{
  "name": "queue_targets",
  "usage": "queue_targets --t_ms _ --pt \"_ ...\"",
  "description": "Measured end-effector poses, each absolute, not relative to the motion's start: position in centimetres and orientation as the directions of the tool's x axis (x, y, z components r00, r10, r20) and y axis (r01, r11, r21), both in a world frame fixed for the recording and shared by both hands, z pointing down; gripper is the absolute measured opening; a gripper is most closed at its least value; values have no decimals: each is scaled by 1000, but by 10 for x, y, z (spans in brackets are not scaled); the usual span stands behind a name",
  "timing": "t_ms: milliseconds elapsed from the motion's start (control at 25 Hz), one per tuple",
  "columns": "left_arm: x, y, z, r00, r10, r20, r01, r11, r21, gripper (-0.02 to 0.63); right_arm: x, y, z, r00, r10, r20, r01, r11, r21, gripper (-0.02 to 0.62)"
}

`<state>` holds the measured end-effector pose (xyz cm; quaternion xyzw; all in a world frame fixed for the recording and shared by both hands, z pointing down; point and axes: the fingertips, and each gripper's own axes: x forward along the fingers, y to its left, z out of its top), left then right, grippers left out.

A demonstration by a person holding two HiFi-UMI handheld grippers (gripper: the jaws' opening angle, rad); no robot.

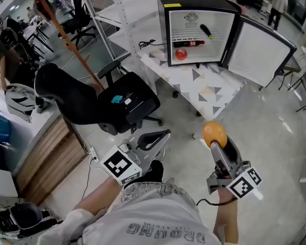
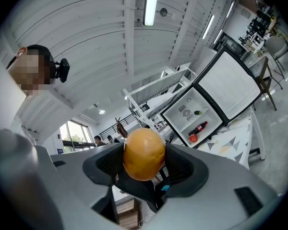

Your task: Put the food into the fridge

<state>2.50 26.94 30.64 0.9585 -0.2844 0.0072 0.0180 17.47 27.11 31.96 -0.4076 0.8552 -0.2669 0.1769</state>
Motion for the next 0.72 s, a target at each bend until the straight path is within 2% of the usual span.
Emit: queue_targets --t_ms 720 --pt "17 162 329 827 -560 37 -561 -824 76 6 165 163 340 -623 -781 -42 -596 510 -620 270"
